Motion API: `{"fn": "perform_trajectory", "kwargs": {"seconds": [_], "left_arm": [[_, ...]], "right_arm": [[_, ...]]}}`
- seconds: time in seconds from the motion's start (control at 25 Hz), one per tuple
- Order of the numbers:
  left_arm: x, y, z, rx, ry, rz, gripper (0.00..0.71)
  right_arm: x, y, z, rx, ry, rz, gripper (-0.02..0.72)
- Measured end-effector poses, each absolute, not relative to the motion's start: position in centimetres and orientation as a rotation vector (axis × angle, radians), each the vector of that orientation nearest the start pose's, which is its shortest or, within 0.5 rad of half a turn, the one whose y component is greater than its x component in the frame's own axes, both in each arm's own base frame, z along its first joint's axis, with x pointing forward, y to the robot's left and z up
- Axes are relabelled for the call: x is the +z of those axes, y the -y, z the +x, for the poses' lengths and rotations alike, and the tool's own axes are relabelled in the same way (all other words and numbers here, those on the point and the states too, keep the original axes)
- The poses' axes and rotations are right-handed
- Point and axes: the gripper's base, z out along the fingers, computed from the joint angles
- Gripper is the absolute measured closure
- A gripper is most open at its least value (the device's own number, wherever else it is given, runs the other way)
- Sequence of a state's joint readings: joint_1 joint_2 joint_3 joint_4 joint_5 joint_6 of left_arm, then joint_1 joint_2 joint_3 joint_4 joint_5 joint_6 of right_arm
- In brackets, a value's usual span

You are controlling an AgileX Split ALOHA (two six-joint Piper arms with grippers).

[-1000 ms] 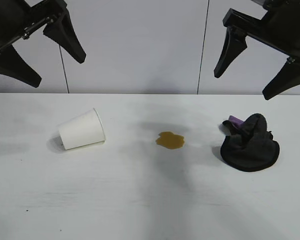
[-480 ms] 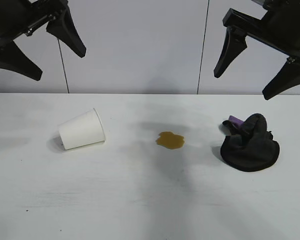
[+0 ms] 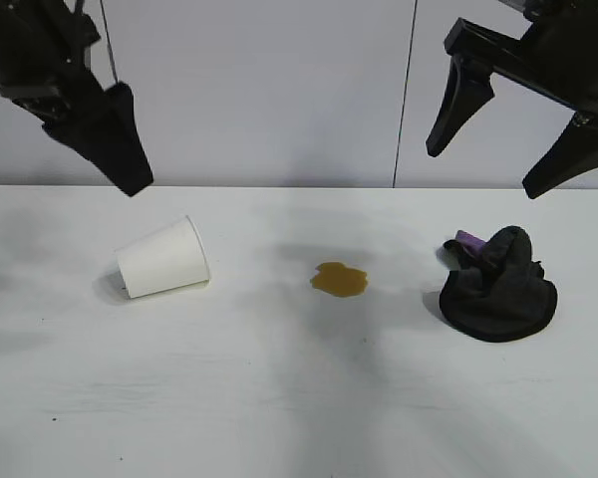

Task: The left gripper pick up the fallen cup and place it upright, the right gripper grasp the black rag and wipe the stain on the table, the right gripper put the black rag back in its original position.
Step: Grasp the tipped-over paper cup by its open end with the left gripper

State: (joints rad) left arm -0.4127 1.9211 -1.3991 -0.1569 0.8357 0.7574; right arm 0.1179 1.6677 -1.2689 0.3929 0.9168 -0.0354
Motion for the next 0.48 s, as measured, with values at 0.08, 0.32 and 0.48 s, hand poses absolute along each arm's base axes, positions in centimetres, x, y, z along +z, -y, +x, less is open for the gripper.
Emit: {"fn": "perform_trajectory", "kwargs": {"seconds": [0.08, 0.32, 0.48], "left_arm": [[19.9, 17.1, 36.5, -0.103, -2.415, 1.448, 0.020], [19.5, 17.4, 37.2, -0.088, -2.376, 1.436, 0.020], [18.2, 17.6, 37.5, -0.106, -2.399, 1.437, 0.020]], "right_arm": [[26.4, -6.8, 33.8, 0.513, -2.773, 0.045, 0.073], [26.4, -6.8, 33.8, 0.511, -2.772, 0.028, 0.073], [26.4, -6.8, 33.8, 0.511, -2.772, 0.027, 0.073]]}}
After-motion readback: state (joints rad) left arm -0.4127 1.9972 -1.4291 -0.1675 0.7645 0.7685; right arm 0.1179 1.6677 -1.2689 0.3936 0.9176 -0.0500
